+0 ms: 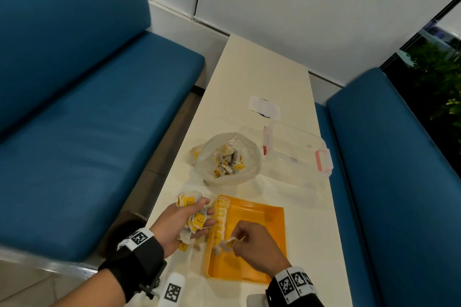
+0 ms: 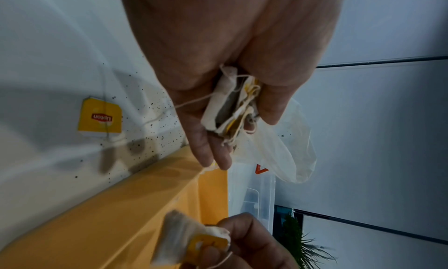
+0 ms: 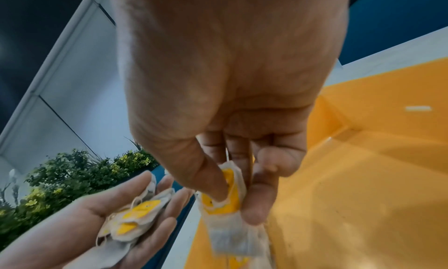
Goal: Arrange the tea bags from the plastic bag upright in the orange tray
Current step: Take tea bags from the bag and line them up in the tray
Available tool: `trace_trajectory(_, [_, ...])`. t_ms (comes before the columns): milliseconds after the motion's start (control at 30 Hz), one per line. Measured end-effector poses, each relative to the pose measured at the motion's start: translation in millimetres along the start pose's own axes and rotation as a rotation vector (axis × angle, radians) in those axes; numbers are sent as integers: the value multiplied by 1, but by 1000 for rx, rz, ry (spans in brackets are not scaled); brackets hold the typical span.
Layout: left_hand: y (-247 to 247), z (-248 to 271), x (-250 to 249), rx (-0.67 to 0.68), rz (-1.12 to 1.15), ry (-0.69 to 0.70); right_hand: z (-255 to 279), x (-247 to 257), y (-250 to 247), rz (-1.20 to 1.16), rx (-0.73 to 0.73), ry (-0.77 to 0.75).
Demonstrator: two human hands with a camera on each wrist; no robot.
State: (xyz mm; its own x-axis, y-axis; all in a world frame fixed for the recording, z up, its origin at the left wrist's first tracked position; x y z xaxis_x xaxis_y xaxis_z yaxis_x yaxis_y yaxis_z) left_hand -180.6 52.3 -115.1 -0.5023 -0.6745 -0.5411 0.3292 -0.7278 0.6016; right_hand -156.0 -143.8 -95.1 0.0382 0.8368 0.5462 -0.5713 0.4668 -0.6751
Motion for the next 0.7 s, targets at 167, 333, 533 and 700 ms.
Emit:
trace_trajectory(167, [0, -1, 5, 11, -30, 14, -2, -2, 22, 81, 139, 14])
trace_trajectory(333, [4, -2, 14, 15, -49, 1, -10, 3, 34, 159, 136, 0])
trace_trajectory(533, [4, -6, 22, 17, -59, -5, -18, 4, 41, 95, 1, 20])
trace_trajectory(700, [2, -7, 24, 15, -83, -14, -19, -3, 47, -7, -98, 106])
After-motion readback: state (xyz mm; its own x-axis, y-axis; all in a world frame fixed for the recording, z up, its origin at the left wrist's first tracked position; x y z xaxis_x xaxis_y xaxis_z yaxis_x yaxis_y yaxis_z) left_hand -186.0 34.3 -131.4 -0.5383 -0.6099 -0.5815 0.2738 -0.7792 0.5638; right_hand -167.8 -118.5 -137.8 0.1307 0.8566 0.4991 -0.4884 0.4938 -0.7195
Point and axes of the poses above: each hand's wrist, its own z-axis away from the middle knuckle, its own y-axis out of the palm, x = y × z, the point moved 4 cm from there along -z, towards the middle knuckle, and after that the axes turned 2 degrees about z, right-handed, at the moved point
